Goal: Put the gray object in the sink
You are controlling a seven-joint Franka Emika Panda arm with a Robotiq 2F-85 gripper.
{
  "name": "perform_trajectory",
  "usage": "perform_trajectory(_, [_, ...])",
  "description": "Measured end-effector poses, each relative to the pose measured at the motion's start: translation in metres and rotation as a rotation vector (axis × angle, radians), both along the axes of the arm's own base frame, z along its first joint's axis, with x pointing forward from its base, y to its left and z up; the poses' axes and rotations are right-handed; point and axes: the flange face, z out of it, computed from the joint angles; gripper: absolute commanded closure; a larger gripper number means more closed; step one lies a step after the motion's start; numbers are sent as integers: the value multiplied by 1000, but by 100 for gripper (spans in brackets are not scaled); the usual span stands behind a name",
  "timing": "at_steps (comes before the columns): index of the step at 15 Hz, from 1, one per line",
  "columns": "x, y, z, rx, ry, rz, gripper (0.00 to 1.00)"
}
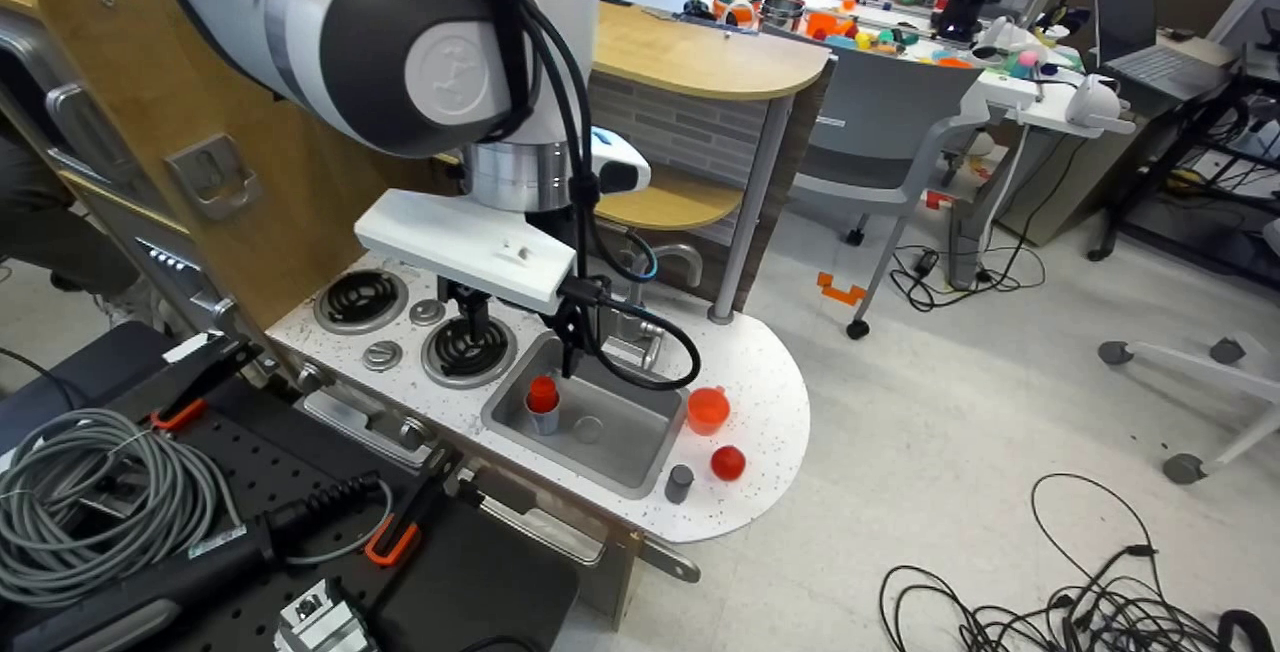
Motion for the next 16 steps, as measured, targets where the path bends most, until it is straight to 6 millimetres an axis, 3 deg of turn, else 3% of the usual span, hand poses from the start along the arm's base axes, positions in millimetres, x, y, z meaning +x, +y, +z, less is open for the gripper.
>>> perform_trajectory(10, [16, -111, -11, -49, -24, -177, 0])
perform_trajectory(13, [19, -141, -31, -62, -5, -214, 0])
perform_trajectory(16, [25, -156, -58, -68, 22, -224, 0])
